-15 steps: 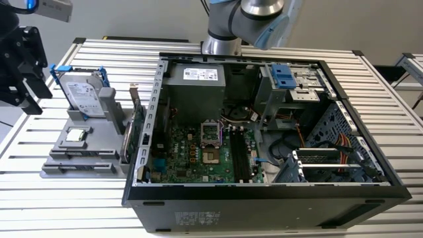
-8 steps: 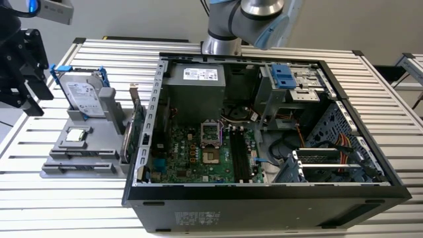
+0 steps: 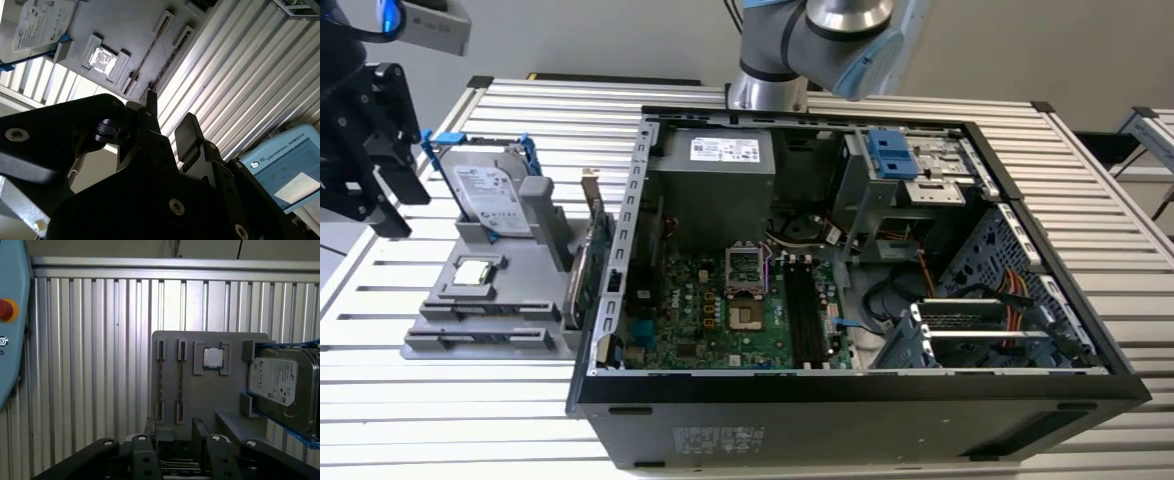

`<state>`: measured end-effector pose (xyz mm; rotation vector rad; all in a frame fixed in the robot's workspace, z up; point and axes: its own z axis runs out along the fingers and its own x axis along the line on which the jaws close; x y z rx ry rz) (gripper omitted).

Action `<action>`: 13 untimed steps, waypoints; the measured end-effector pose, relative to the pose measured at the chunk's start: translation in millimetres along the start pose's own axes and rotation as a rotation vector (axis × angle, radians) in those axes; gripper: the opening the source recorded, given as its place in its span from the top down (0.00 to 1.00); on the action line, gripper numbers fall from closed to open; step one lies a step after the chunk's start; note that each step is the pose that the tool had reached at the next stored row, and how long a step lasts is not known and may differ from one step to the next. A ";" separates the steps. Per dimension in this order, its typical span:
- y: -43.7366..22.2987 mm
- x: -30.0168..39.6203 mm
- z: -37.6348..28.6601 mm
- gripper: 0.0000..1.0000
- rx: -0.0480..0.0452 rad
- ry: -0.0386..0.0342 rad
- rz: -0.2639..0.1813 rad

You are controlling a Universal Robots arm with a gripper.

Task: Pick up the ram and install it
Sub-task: 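Pick up the ram and move it above insertion slot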

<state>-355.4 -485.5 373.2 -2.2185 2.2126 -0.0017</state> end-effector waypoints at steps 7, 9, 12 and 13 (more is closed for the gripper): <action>0.0 -0.1 3.3 0.00 0.0007 0.0000 0.000; 0.0 -0.2 4.2 0.00 0.0009 0.0001 0.000; 0.0 -0.2 5.6 0.00 0.0011 0.0003 0.000; 0.0 -0.3 6.1 0.00 0.0012 0.0002 0.000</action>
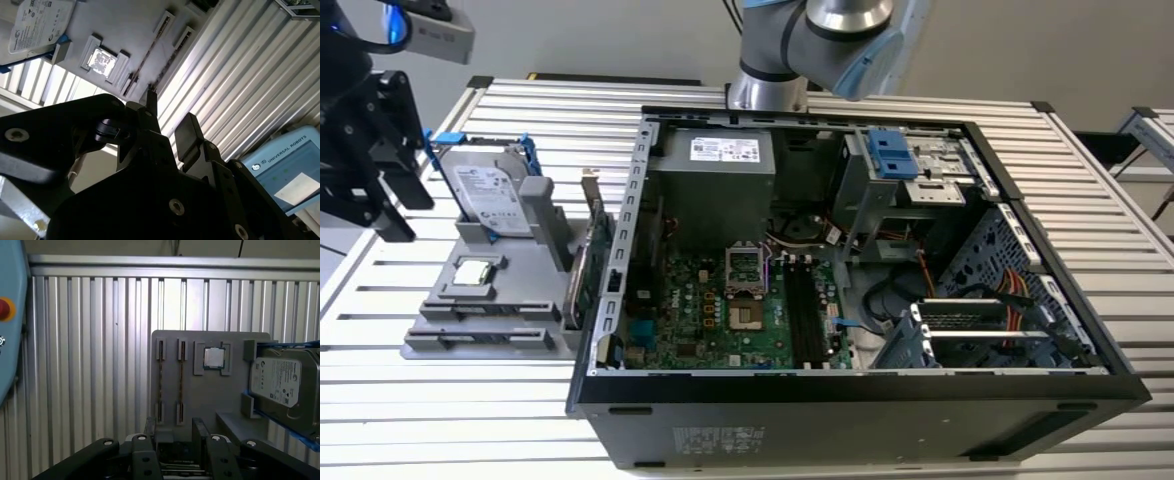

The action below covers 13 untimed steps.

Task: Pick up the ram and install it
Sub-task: 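Pick up the ram and move it above insertion slot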

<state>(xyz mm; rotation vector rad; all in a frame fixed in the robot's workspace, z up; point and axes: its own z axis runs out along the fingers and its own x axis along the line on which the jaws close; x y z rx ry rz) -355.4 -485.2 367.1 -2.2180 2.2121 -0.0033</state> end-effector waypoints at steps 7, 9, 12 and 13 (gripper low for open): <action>0.0 -0.2 3.2 0.00 0.0005 0.0004 0.000; 0.0 -0.2 4.1 0.00 0.0006 0.0005 0.000; 0.0 -0.3 5.5 0.00 0.0007 0.0007 0.000; 0.0 -0.4 6.0 0.00 0.0009 0.0007 0.000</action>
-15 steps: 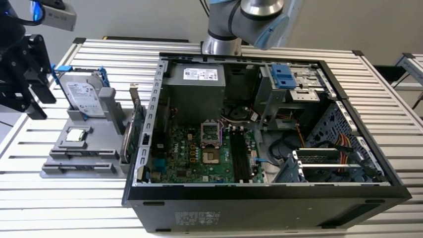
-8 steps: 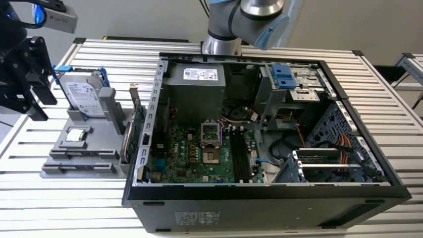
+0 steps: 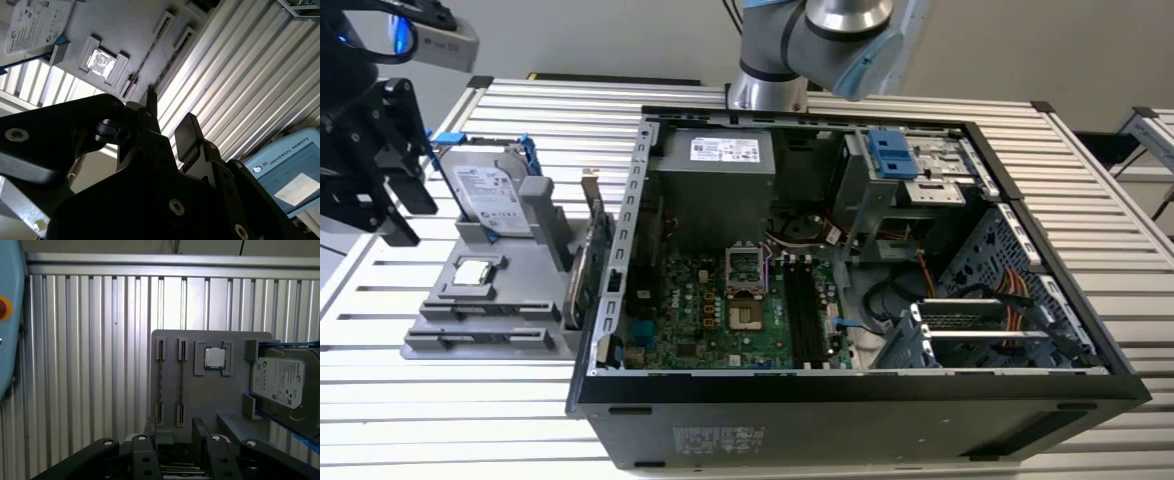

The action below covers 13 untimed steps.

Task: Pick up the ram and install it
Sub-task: 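Pick up the ram and move it above insertion slot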

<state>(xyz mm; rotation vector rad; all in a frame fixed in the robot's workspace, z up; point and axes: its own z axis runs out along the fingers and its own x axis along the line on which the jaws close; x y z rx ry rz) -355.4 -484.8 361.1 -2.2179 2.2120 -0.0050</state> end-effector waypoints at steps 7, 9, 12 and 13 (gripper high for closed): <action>0.0 -0.2 3.1 0.00 0.0004 0.0005 0.000; 0.1 -0.3 4.1 0.00 0.0006 0.0005 0.000; 0.1 -0.4 5.5 0.00 0.0009 0.0006 0.000; 0.1 -0.4 5.9 0.00 0.0010 0.0007 0.000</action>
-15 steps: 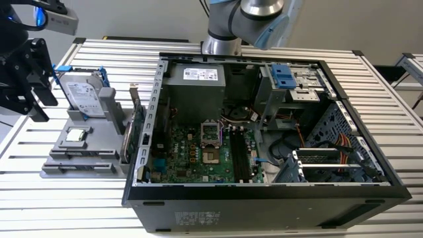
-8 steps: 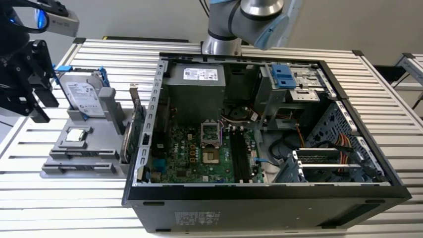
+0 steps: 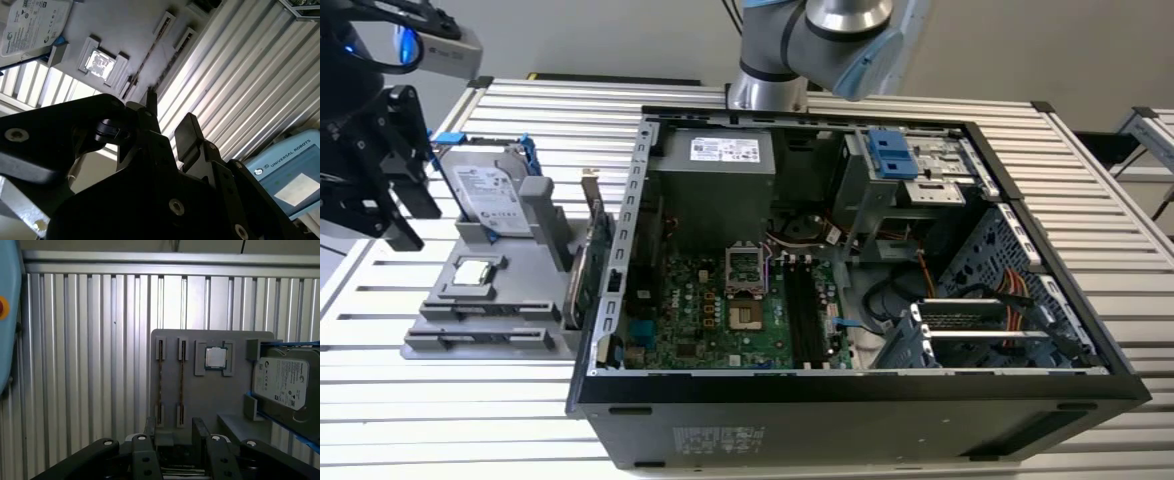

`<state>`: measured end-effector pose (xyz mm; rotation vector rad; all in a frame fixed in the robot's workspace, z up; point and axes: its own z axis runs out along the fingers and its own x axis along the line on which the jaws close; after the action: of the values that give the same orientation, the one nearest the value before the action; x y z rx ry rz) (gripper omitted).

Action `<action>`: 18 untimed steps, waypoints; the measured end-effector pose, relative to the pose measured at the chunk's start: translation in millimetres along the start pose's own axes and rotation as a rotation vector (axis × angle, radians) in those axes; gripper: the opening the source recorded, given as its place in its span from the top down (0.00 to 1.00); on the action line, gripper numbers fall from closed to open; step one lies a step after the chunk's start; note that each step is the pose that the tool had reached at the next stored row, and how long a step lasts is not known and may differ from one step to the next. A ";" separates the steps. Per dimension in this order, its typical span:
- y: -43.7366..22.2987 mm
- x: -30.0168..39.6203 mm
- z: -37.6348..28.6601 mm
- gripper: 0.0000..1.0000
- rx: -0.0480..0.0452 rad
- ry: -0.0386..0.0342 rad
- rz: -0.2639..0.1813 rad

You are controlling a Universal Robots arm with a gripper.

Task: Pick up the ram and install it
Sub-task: 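Pick up the ram and move it above insertion slot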

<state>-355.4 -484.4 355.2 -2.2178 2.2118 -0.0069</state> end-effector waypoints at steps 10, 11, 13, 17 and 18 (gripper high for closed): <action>0.0 -0.3 4.5 0.00 0.0008 0.0004 0.000; 0.0 -0.3 5.0 0.00 0.0009 0.0004 0.000; 0.1 -0.4 5.7 0.00 0.0008 0.0006 0.000; 0.1 -0.5 7.2 0.00 0.0009 0.0007 0.000; 0.1 -0.5 7.5 0.00 0.0008 0.0008 0.000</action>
<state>-355.4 -483.9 347.7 -2.2178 2.2118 -0.0087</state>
